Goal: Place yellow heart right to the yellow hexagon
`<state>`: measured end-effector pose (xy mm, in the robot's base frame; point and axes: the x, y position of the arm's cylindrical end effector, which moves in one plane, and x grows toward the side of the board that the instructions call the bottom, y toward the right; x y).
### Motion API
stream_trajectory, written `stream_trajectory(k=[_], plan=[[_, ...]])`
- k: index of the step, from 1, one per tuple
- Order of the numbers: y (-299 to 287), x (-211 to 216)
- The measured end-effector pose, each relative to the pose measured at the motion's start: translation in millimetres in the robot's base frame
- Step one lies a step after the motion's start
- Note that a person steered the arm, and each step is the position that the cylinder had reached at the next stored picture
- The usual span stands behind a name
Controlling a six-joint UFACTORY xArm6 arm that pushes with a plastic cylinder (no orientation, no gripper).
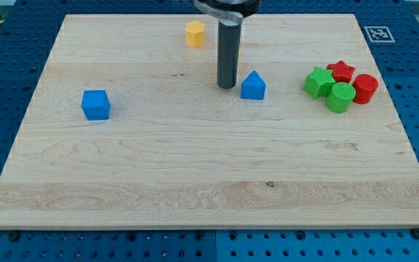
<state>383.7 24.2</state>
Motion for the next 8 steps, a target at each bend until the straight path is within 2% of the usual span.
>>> stream_trajectory(k=[3,5,6,7,8], plan=[[5.0,9.9],[82.0,21.3],[83.1,21.0],[49.1,-14.0],[45.4,-23.7]])
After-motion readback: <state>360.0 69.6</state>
